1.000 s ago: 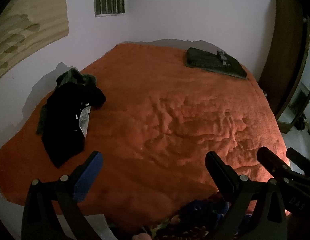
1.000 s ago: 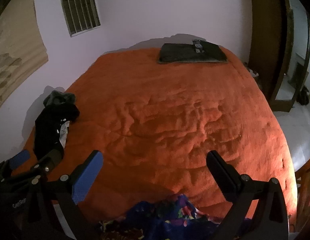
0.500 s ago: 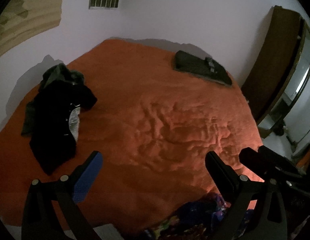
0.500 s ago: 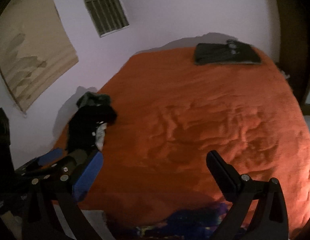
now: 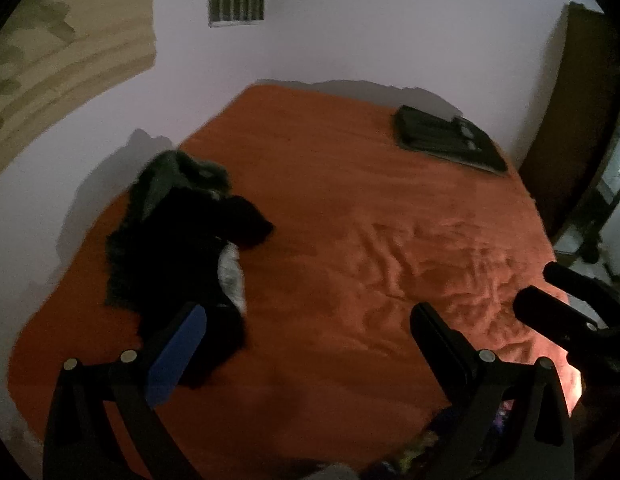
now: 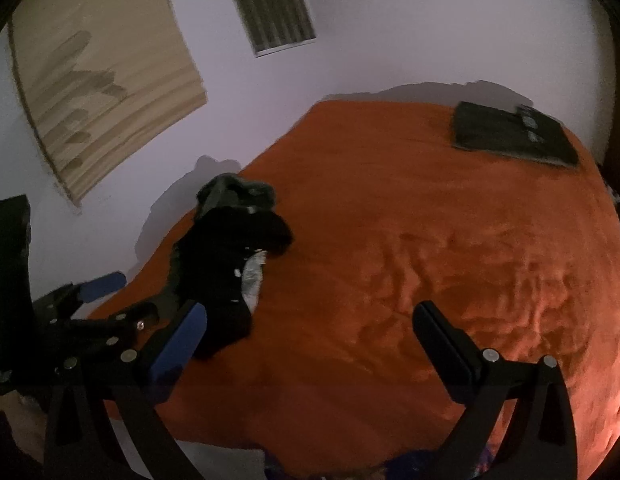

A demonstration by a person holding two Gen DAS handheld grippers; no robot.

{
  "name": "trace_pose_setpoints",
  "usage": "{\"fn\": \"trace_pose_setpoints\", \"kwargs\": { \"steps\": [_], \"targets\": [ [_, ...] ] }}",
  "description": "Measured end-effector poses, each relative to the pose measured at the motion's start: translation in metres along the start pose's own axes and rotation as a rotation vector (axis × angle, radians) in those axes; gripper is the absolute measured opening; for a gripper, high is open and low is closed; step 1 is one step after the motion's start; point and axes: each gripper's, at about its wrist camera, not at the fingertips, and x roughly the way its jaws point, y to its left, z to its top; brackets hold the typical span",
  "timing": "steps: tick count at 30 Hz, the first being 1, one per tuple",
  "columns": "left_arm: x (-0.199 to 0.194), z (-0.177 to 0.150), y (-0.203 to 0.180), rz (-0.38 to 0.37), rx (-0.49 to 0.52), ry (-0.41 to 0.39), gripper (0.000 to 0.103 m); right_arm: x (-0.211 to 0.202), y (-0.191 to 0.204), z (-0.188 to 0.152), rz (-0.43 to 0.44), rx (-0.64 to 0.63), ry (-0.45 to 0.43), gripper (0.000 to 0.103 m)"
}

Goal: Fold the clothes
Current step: 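Move both tools toward the crumpled black T-shirt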

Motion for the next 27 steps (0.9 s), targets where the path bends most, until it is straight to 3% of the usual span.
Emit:
{"fn": "trace_pose_setpoints", "kwargs": {
  "steps": [7, 13, 27],
  "targets": [
    [0.002, 0.019, 0.058, 0.069, -0.01, -0.003, 0.102, 0.042, 0.046, 0.026, 0.085, -0.032, 0.049, 0.103],
    [0.013, 0.026, 0.104, 0.112, -0.012, 0.007, 0.102, 0.074, 0.09, 0.033, 0.006, -0.138, 0.027, 0.103],
    [0.081, 0.021, 0.192, 0.098, -0.113, 0.085, 0.102, 0.19, 0.141, 0.033, 0.023, -0.174, 0.153, 0.103]
  ]
}}
